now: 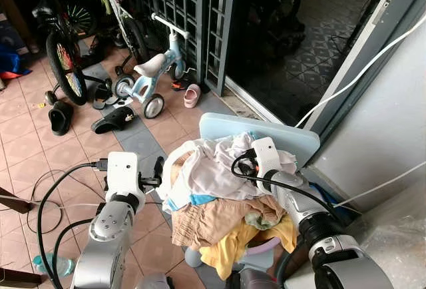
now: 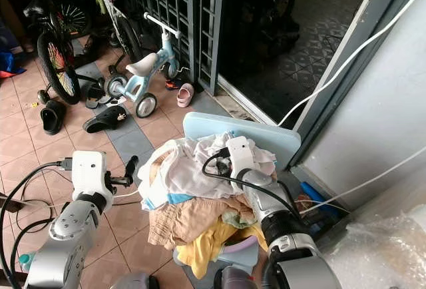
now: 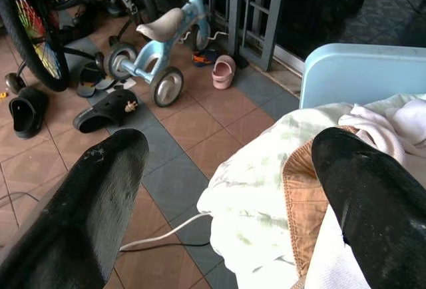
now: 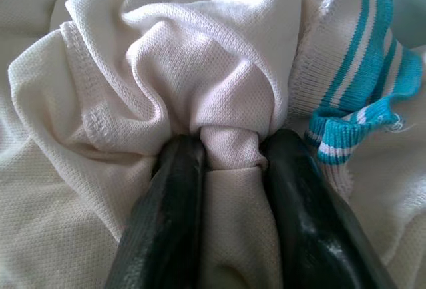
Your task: Clothes washing
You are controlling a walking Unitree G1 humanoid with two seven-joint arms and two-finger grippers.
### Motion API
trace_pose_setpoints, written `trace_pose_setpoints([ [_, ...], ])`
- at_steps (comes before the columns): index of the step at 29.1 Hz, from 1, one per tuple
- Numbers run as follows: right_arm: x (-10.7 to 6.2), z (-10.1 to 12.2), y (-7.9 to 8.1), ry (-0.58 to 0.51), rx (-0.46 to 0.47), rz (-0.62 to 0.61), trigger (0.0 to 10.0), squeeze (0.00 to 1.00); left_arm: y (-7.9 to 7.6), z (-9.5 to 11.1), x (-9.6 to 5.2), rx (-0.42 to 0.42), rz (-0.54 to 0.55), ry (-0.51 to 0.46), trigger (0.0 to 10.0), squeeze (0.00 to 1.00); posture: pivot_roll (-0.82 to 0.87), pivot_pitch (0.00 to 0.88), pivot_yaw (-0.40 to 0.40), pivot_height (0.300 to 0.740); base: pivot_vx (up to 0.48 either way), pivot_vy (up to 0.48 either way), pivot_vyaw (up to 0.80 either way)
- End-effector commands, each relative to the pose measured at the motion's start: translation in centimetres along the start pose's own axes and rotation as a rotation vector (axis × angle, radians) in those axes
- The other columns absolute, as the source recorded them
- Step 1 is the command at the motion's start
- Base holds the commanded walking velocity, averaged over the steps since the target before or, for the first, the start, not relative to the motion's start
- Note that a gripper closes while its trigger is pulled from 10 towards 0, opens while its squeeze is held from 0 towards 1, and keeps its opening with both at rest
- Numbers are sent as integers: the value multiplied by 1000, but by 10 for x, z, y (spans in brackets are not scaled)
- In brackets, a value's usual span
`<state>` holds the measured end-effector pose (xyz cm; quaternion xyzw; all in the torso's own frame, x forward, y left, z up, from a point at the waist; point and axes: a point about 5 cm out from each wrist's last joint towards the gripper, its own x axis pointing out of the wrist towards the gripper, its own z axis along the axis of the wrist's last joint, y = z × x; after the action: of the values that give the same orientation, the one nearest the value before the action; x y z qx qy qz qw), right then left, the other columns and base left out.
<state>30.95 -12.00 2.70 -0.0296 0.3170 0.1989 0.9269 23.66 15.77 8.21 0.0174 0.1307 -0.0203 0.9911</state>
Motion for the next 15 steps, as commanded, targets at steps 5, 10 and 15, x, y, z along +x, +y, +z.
trace_pose_setpoints([
  [5, -1, -29, 6, 122, 69, 27, 0, 0, -3, 3, 4, 0, 9, -9, 10000, 0, 41, 78, -29, 740, 0, 0, 0],
  [10, -8, -27, -1, 84, 125, -29, 0, 0, -8, 1, 3, -3, 13, -12, 10000, 0, 27, 63, -30, 740, 0, 0, 0],
  [15, -20, -23, -1, 9, 216, -54, 0, 0, -7, -1, 8, -8, 31, 2, 10000, 0, -10, 54, -12, 740, 0, 0, 0],
])
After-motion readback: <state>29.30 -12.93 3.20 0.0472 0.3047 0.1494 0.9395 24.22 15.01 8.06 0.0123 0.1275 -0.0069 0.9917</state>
